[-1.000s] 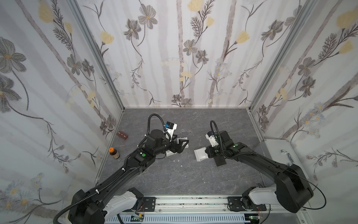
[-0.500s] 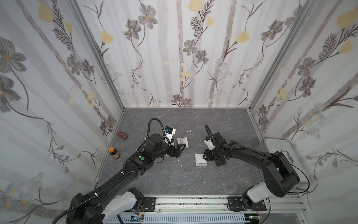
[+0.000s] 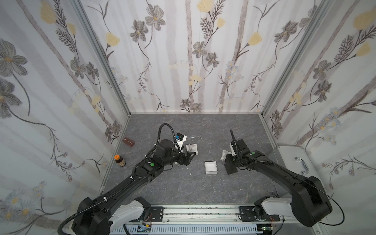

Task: Take the necklace out of the lift-off lid jewelry box
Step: Place the jewelry box at the center of the board, then pick up the inner lining at the center of the board.

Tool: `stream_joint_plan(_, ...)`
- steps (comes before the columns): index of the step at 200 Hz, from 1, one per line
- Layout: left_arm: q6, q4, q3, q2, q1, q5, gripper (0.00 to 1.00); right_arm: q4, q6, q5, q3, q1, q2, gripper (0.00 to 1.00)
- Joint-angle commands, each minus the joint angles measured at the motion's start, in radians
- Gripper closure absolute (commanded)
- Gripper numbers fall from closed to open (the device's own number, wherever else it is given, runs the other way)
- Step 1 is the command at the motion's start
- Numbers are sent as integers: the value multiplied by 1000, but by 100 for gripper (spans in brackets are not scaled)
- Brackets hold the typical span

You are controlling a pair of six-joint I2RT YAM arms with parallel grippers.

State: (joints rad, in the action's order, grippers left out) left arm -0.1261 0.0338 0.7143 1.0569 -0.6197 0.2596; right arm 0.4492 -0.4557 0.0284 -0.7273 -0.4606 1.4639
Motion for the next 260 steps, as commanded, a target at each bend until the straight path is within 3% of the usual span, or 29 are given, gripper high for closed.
stream_joint_plan(1, 44, 2, 3, -5, 1, -30, 8, -25, -39, 25, 31, 7, 8, 56)
stream_joint_plan(98, 61, -1, 3, -8, 0, -17, 8, -78, -60, 64, 56, -1, 125, 58)
stream_joint_plan(149, 65, -2, 2, -9, 0, -20, 8, -78, -61, 77, 58, -14, 193, 83)
stream_joint_plan(183, 72, -1, -3, 16, 0, 8, 8, -35, -63, 75, 47, -20, 113, 96)
stream_joint_plan(224, 98, 8, -7, 51, -23, 52, 9, 34, -48, -7, -51, -46, -34, 98)
stream_joint_plan(260, 112, -14, -34, 85, -54, 34, 9, -46, -89, -100, -102, -110, -15, 98)
